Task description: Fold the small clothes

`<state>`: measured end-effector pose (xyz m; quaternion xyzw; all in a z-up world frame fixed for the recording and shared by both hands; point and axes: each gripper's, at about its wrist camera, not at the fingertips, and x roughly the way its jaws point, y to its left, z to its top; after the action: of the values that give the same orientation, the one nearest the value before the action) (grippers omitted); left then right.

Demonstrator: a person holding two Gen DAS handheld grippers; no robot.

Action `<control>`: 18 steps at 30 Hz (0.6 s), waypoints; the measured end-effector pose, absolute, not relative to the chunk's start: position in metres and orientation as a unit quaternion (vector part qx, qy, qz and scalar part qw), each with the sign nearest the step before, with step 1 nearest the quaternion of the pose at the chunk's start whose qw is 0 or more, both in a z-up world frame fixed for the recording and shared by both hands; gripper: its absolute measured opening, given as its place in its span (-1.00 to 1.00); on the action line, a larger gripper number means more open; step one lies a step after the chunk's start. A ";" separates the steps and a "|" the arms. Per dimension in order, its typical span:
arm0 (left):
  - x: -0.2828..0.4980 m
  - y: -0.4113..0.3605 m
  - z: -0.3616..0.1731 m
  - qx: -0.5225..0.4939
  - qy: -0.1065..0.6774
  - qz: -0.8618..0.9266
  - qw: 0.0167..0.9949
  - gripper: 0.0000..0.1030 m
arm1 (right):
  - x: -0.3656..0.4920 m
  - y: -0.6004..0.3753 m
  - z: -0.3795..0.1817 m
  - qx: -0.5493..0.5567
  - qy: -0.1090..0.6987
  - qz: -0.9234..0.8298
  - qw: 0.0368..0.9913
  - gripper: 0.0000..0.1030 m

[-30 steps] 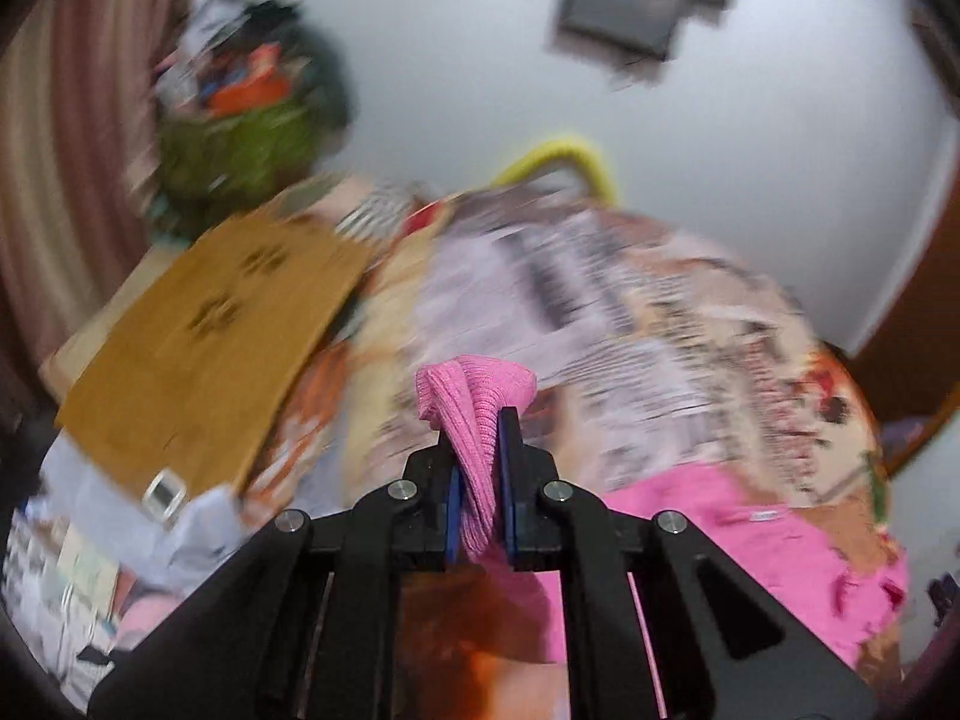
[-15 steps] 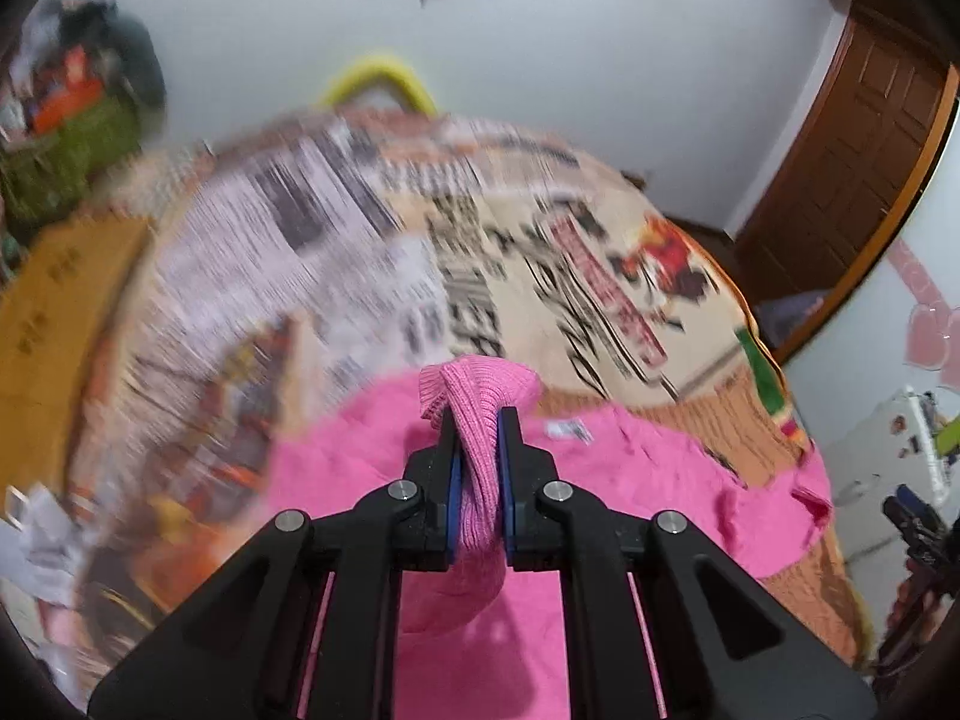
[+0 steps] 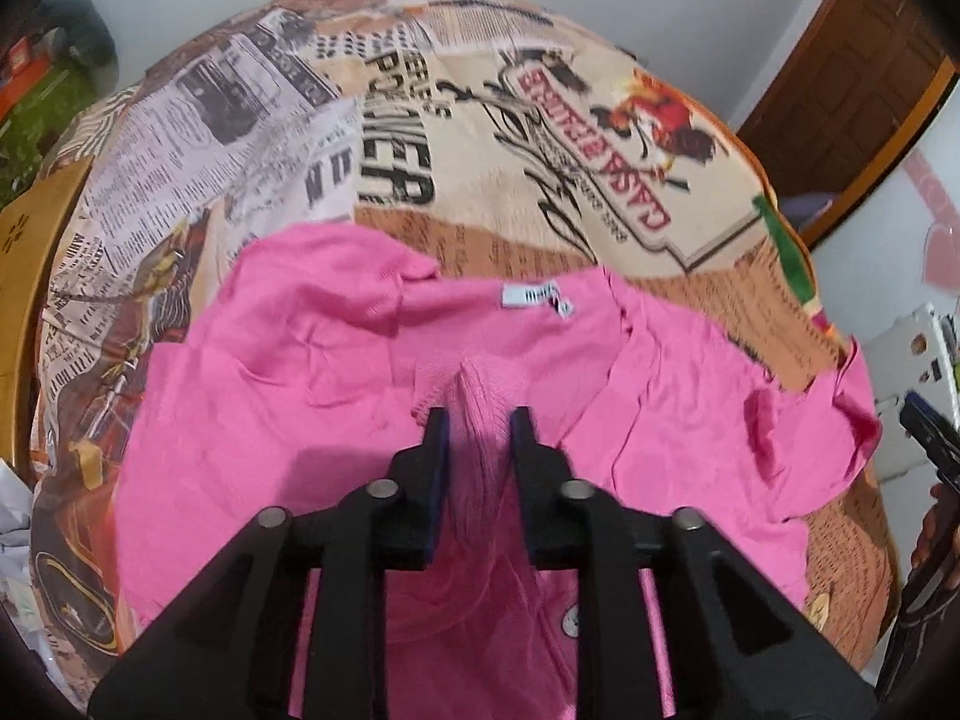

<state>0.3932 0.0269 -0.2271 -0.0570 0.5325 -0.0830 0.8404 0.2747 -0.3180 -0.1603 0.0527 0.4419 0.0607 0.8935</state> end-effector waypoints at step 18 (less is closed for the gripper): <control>0.362 0.051 -0.203 0.012 0.508 -0.052 0.860 0.34 | 0.290 -0.294 -0.187 -0.047 0.479 0.080 0.873 -0.86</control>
<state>0.3621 0.0512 -0.2030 0.0116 0.5079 -0.0523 0.8597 0.2903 -0.2940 -0.1868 -0.0472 0.4789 0.0802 0.8729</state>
